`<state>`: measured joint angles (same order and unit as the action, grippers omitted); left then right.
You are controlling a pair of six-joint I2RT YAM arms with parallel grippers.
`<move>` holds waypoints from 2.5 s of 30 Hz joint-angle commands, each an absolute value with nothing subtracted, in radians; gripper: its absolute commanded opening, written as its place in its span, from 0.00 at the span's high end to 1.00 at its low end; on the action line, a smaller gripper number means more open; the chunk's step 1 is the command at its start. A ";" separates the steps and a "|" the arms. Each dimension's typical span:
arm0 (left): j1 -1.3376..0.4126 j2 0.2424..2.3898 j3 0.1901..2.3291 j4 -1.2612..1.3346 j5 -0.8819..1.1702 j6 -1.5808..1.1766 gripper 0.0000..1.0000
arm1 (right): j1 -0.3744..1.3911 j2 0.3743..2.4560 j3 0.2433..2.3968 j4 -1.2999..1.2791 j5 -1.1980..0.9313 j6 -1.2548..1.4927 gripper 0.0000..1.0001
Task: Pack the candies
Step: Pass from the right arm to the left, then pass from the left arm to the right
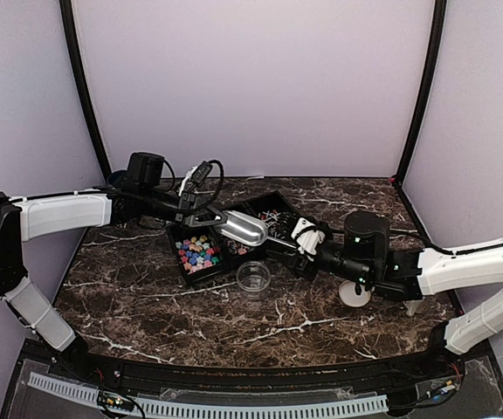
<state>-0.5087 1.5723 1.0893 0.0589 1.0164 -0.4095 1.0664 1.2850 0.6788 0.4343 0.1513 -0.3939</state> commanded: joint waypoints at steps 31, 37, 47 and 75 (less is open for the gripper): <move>-0.512 1.572 1.078 0.092 1.053 -0.431 1.00 | 1.063 1.348 0.694 0.567 0.103 -0.471 0.45; -0.514 1.573 1.077 0.092 1.052 -0.432 1.00 | 1.062 1.344 0.683 0.612 0.106 -0.460 0.46; -0.515 1.572 1.078 0.085 1.051 -0.425 1.00 | 1.063 1.380 0.740 0.506 0.078 -0.457 0.39; -0.517 1.584 1.094 0.028 1.026 -0.389 1.00 | 1.063 1.338 0.714 0.528 0.104 -0.460 0.75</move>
